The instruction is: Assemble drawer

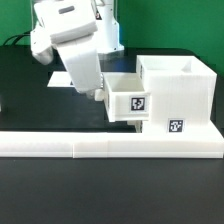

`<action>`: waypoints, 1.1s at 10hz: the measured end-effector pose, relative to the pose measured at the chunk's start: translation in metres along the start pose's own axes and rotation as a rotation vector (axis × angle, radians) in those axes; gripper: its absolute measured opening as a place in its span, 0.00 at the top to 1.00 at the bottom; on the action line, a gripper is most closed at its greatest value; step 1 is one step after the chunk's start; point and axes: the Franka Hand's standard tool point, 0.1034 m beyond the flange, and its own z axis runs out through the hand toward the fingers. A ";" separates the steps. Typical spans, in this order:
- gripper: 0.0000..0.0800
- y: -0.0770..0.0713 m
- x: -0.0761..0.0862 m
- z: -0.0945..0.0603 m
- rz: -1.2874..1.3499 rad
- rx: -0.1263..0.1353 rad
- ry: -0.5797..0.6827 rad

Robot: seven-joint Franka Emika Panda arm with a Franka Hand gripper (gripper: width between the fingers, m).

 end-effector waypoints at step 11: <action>0.19 -0.015 -0.023 -0.017 0.116 0.024 -0.100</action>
Offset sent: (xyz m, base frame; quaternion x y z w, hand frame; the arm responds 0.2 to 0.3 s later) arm 0.0115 0.0543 -0.0143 -0.0148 0.0008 0.0314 0.9994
